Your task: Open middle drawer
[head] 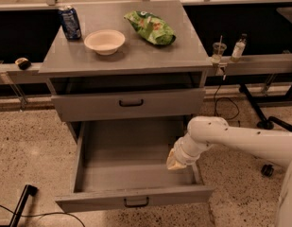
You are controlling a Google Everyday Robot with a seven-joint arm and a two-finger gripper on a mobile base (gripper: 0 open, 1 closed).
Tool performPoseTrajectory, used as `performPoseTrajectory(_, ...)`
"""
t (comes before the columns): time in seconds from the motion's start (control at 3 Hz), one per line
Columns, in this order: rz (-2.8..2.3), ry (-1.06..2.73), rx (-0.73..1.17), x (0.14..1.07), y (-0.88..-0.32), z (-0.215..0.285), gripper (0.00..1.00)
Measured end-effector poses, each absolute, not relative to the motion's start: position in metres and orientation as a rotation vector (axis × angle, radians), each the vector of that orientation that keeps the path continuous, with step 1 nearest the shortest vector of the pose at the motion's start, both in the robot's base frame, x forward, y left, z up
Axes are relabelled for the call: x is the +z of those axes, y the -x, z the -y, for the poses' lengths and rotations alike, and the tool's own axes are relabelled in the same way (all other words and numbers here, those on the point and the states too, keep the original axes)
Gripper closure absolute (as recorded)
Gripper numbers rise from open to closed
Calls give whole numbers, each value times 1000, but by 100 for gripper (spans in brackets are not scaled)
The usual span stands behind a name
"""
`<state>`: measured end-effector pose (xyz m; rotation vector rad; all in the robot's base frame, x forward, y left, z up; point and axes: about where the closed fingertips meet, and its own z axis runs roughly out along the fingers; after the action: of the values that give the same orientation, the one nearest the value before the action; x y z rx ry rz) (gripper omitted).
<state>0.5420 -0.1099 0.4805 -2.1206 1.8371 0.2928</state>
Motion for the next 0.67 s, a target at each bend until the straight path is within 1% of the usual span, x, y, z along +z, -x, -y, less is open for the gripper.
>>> performPoseTrajectory(0.67,-1837,2121,293,480,-542,110,34)
